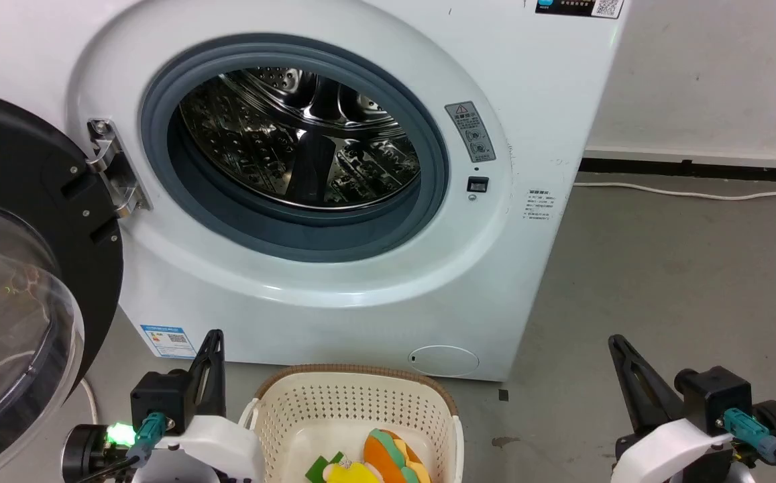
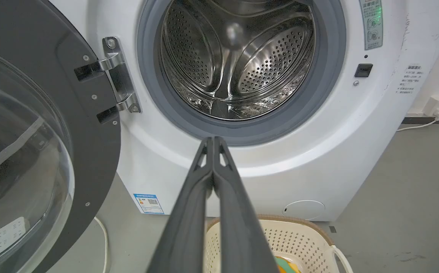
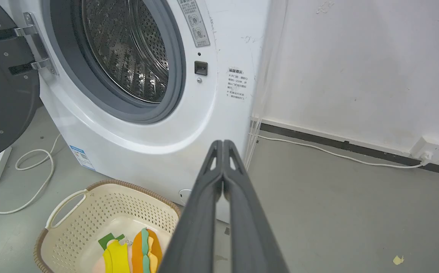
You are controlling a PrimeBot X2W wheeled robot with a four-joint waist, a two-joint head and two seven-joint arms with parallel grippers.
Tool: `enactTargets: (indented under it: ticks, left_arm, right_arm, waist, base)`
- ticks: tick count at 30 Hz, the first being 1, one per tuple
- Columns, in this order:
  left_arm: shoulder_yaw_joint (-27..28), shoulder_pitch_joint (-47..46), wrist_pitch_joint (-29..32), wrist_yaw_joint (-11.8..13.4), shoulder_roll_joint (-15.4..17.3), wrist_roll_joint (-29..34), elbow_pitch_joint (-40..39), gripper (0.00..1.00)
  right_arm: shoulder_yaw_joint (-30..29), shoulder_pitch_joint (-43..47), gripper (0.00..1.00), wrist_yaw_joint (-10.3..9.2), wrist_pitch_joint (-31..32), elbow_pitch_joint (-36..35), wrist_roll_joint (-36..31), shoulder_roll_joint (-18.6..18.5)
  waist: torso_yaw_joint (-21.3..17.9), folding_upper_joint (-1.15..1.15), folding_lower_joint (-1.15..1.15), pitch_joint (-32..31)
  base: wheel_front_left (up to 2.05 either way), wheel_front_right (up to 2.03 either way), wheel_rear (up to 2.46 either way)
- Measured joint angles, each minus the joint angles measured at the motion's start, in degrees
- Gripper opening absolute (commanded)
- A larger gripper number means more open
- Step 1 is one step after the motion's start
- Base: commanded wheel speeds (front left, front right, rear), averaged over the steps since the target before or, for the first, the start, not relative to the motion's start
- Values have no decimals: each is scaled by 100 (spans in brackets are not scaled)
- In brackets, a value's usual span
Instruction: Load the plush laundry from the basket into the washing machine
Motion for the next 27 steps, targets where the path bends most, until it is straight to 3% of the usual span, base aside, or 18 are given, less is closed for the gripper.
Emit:
enactTargets:
  ticks: [13,14,27]
  left_arm:
    - [-2,0,0,1,0,0,1,0]
    - [-2,0,0,1,0,0,1,100]
    - [-81,-1,-65,9,0,0,-2,100]
  right_arm:
    - [4,2,0,0,0,2,3,0]
    - [4,2,100,0,0,2,3,0]
    - [-21,2,100,0,-81,-1,67,0]
  waist:
    - [0,0,0,0]
    - [0,0,0,0]
    - [-36,0,0,64]
  base:
    - [0,0,0]
    - [0,0,0]
    - [0,0,0]
